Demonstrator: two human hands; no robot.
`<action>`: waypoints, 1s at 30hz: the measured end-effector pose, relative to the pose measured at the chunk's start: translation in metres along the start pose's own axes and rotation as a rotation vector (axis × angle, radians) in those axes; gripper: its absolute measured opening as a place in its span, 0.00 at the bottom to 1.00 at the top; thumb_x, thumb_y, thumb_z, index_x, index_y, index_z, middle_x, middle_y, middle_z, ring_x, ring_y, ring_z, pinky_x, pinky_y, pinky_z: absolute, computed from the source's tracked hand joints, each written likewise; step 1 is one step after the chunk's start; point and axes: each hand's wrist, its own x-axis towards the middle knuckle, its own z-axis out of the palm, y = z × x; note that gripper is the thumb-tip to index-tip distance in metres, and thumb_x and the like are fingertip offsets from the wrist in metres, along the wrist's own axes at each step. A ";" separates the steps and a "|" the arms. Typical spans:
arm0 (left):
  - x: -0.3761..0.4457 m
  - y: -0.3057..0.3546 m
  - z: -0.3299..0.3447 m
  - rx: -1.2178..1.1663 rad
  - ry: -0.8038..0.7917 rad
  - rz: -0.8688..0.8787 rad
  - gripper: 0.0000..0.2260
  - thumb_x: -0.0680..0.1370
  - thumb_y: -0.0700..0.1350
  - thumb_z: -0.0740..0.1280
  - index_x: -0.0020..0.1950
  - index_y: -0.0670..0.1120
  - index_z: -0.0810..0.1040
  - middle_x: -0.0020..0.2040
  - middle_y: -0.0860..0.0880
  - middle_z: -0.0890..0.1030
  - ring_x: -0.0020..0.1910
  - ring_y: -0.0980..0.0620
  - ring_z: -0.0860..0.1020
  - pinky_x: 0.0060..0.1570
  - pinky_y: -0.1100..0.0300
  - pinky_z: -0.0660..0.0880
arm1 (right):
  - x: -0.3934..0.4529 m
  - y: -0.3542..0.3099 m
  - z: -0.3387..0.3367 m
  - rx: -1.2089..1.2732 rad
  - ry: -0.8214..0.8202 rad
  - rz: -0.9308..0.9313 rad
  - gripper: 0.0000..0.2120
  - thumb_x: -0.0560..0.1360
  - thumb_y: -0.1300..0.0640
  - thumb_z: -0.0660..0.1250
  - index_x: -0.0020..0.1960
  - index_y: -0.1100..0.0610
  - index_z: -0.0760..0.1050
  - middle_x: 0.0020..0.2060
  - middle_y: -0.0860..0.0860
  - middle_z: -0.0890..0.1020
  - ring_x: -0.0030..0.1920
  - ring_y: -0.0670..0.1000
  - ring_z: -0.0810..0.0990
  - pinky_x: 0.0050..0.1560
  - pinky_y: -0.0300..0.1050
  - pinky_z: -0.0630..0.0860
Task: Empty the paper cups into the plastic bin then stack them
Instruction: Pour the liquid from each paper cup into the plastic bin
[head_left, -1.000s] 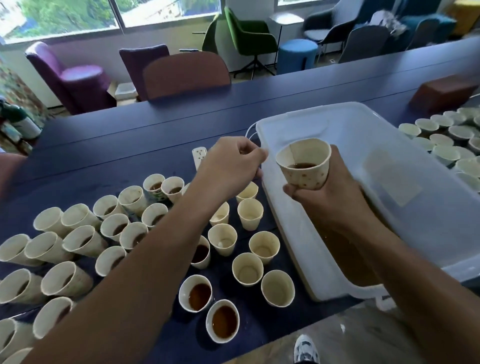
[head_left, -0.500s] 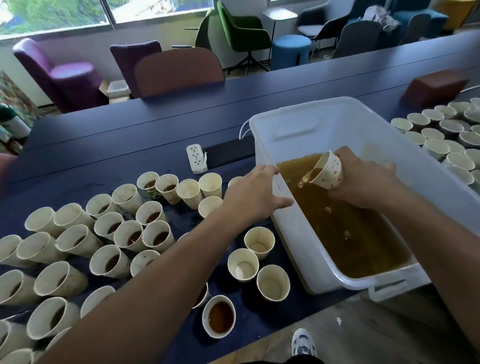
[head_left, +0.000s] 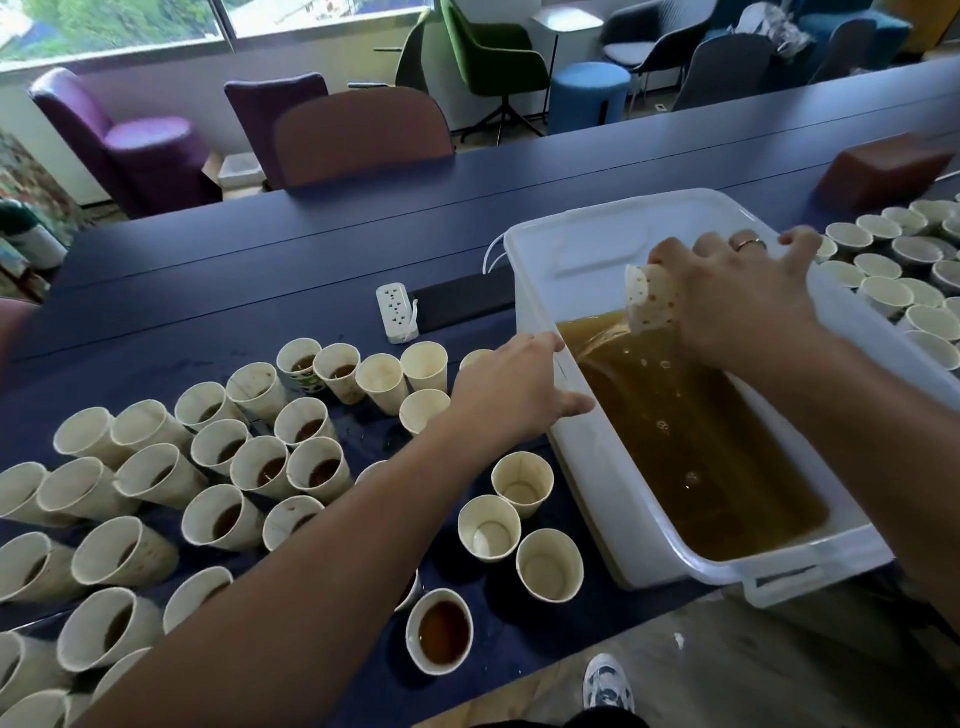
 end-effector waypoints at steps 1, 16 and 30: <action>0.001 0.000 0.000 0.004 0.002 0.001 0.34 0.75 0.62 0.72 0.78 0.53 0.65 0.73 0.51 0.73 0.67 0.49 0.75 0.58 0.50 0.76 | 0.002 0.001 -0.002 0.009 0.048 0.010 0.25 0.72 0.52 0.72 0.65 0.49 0.66 0.57 0.57 0.78 0.61 0.62 0.74 0.65 0.65 0.59; 0.011 -0.013 -0.016 -0.440 0.062 -0.069 0.14 0.82 0.57 0.65 0.59 0.50 0.81 0.48 0.53 0.86 0.40 0.55 0.81 0.46 0.53 0.80 | -0.018 -0.027 0.005 0.624 -0.129 0.262 0.30 0.73 0.44 0.72 0.68 0.48 0.62 0.55 0.52 0.78 0.61 0.60 0.75 0.62 0.57 0.59; -0.025 -0.077 -0.073 -0.606 0.216 -0.271 0.08 0.77 0.41 0.65 0.46 0.44 0.85 0.37 0.49 0.86 0.27 0.57 0.75 0.27 0.67 0.68 | -0.030 -0.110 0.004 1.022 -0.158 -0.135 0.44 0.69 0.56 0.79 0.77 0.46 0.58 0.71 0.51 0.69 0.63 0.49 0.74 0.63 0.47 0.74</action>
